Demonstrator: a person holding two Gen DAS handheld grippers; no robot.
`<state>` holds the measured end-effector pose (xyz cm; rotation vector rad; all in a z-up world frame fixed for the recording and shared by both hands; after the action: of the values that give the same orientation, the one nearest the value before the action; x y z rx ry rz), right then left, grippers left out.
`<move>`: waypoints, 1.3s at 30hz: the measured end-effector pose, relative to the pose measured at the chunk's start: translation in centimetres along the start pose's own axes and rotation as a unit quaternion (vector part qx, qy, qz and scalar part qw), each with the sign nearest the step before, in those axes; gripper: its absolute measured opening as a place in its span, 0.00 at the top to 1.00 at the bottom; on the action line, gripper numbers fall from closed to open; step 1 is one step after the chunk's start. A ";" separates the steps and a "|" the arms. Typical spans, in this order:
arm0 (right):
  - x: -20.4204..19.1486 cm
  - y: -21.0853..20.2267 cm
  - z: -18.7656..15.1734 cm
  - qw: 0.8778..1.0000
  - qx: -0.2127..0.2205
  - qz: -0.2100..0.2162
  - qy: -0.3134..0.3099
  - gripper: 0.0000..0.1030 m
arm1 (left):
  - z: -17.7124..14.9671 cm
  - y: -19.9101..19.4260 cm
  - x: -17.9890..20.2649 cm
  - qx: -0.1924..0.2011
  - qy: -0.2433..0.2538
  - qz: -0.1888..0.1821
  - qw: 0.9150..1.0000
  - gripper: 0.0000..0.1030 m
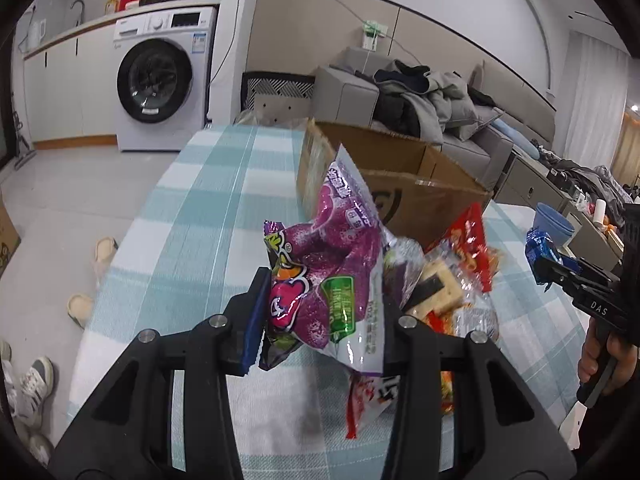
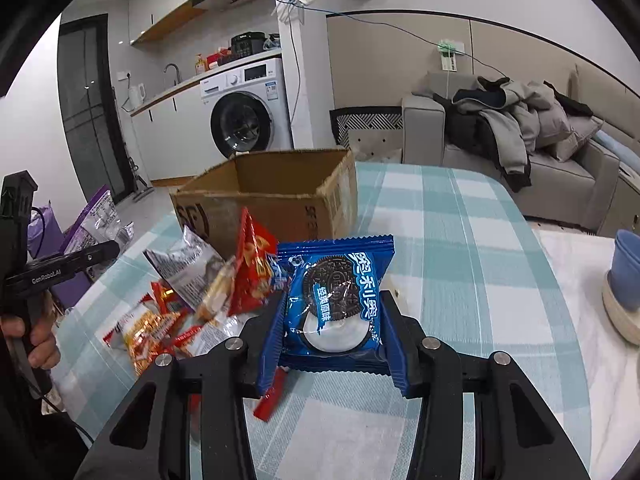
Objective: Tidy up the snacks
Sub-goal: 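Carry the purple bag with left tool while right tool carries Oreo pack over box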
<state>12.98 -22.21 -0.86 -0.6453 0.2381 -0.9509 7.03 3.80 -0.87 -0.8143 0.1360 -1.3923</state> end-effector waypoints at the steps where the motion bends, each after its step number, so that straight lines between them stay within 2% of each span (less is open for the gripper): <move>1: 0.0 -0.1 0.4 1.000 0.003 0.002 0.000 0.56 | 0.4 -0.3 0.4 0.006 0.004 -0.001 1.000 0.63; 7: -0.2 -0.2 3.2 0.999 0.021 0.024 0.003 0.56 | 3.2 -0.7 3.4 0.026 0.024 -0.018 0.999 0.63; 17: -0.9 1.6 7.6 0.998 0.032 0.045 -0.007 0.56 | 6.5 0.7 6.9 0.022 0.031 -0.040 0.998 0.63; 29: -0.6 5.1 10.5 0.998 0.037 0.058 -0.009 0.56 | 8.5 4.3 9.9 0.000 0.052 -0.036 0.998 0.63; 39: 0.0 8.2 12.1 0.996 0.036 0.081 0.001 0.56 | 10.1 8.3 11.2 -0.011 0.067 -0.018 0.998 0.63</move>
<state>24.16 -13.94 3.74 -0.5502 0.2518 -0.8015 21.67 -2.36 5.77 -0.7456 0.2419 -1.4816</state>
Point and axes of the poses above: each gripper's, at about its wrist camera, not at the fingertips, and y roughly the way its jaws point, x to its right, z to its top, the point moved 5 cm from there along y, roughly the way its jaws point, and after that the axes turned 13 degrees about -y, right-handed, at the moved point
